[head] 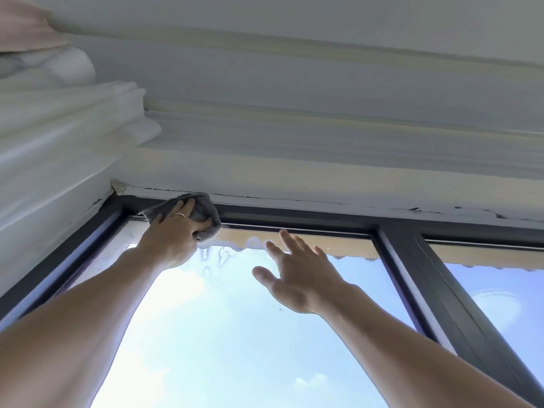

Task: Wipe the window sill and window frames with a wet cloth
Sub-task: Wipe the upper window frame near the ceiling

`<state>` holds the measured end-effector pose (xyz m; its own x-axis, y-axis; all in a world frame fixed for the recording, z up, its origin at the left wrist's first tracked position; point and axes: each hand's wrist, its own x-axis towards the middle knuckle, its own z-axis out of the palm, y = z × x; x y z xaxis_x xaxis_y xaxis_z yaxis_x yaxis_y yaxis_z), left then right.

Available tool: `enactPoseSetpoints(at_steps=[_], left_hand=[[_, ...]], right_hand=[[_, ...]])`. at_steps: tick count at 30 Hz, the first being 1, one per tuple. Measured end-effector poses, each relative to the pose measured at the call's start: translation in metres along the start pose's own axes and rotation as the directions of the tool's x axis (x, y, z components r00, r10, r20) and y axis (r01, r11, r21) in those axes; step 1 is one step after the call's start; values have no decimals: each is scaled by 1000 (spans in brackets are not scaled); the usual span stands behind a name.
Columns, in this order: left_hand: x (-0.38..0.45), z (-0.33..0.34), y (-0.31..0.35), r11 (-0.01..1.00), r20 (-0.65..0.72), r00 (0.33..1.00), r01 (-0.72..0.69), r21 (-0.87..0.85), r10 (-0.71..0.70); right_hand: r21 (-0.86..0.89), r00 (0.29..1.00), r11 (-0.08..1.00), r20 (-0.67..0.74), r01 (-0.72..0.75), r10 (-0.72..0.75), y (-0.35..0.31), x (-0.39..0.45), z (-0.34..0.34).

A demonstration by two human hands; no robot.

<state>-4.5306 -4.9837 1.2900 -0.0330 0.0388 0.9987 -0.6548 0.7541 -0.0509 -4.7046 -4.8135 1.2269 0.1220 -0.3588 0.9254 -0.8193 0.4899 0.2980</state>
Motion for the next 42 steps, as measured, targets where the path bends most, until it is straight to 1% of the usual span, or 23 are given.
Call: enactPoseSetpoints(at_steps=[1, 4, 6, 7, 9, 10, 11, 13, 15, 16, 19, 21, 24, 26, 28, 30, 32, 34, 36, 38, 39, 40, 42], left_hand=[[0, 2, 10, 1000, 8, 1000, -16, -24, 16], [2, 8, 51, 986, 10, 990, -142, -83, 144], [3, 7, 54, 985, 17, 986, -166, -45, 167], [4, 4, 48, 988, 27, 988, -151, -13, 151], [-2, -2, 28, 999, 45, 998, -45, 17, 44], [-4, -3, 24, 1000, 39, 999, 0, 7, -1], [-5, -2, 27, 1000, 27, 1000, 10, -8, -10], [-4, 7, 54, 995, 21, 996, -83, -47, 84], [-1, 19, 92, 978, 10, 980, -198, -64, 199], [1, 22, 106, 973, -3, 975, -222, -70, 222], [4, 24, 115, 975, 9, 978, -208, -77, 210], [4, 23, 103, 986, 21, 988, -148, -70, 150], [8, 23, 96, 994, -30, 999, -39, -99, 36], [8, 26, 119, 990, -31, 997, -69, -120, 66], [9, 33, 148, 976, -24, 986, -168, -137, 167], [11, 35, 161, 965, -52, 975, -221, -140, 216], [14, 37, 154, 973, -63, 980, -193, -130, 186], [14, 36, 139, 987, -54, 993, -107, -122, 101], [13, 38, 143, 992, -86, 995, -56, -112, 47], [12, 42, 172, 986, -79, 993, -94, -138, 84], [11, 45, 190, 978, -67, 990, -137, -158, 128], [11, 48, 205, 969, -61, 983, -179, -171, 171], [12, 51, 222, 960, -65, 976, -217, -178, 209]], right_hand=[[-23, 999, 999, 8, -31, 31, 7, -4, 1], [-33, 998, 997, 19, -64, 65, 13, -7, 8], [-9, 998, 998, 8, -63, 63, 9, -6, 11], [2, 998, 998, -4, -67, 67, 9, -5, 11], [7, 999, 999, -12, -50, 50, 8, -5, 11], [-5, 999, 999, -18, -45, 44, 10, -7, 10], [-25, 999, 999, -27, -44, 43, 12, -8, 9], [-65, 997, 995, -34, -76, 74, 20, -12, 7], [-73, 989, 986, -31, -148, 146, 28, -14, 9], [-69, 984, 982, -26, -177, 176, 32, -14, 10], [-16, 983, 983, -11, -184, 184, 38, -16, 11], [1, 987, 987, -6, -159, 159, 42, -18, 9], [-92, 989, 985, -29, -146, 144, 55, -22, 4], [-126, 985, 977, -41, -171, 167, 68, -27, 3], [-128, 986, 978, -48, -164, 159, 75, -32, 4], [-154, 989, 978, -73, -142, 132, 78, -32, 2], [-201, 986, 967, -88, -155, 140, 85, -33, 0], [-218, 983, 959, -78, -181, 168, 90, -34, 2], [-185, 983, 966, -43, -183, 178, 95, -35, 1], [-144, 989, 979, 8, -143, 146, 99, -36, -3], [-149, 992, 982, 2, -121, 122, 102, -38, -6], [-169, 994, 979, -32, -110, 106, 105, -41, -8], [-203, 983, 966, -128, -158, 134, 114, -52, -15]])
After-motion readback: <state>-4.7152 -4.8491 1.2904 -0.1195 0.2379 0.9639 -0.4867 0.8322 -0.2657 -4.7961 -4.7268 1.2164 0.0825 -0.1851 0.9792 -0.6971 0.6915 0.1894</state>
